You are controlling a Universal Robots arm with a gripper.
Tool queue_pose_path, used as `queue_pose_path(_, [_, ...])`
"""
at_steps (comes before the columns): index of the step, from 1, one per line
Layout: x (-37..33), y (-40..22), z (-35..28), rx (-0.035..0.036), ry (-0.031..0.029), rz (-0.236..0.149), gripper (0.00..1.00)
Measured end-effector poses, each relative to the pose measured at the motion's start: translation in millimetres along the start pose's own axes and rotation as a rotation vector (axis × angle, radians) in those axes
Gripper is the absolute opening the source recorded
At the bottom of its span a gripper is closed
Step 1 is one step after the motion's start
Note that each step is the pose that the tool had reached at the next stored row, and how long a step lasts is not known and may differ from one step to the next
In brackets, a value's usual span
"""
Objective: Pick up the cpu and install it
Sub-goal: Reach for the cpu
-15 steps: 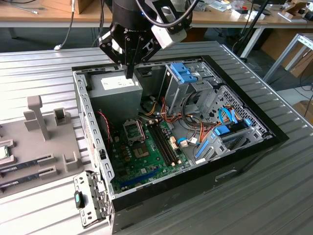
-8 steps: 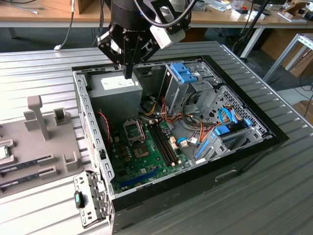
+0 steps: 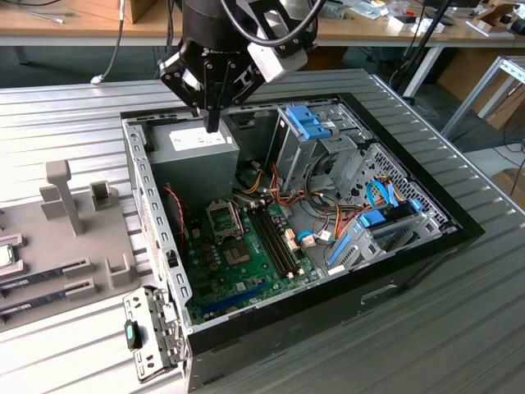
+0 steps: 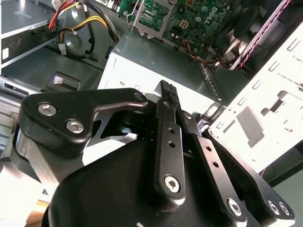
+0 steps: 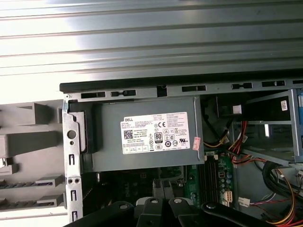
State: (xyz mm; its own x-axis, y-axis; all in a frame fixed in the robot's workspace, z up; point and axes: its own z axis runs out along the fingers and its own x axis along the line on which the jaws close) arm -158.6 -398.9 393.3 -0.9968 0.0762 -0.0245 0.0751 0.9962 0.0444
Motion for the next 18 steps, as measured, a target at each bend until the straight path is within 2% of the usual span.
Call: queue_pose_path(18, [8.5,-0.6,-0.2,0.0,0.0,0.0,0.11])
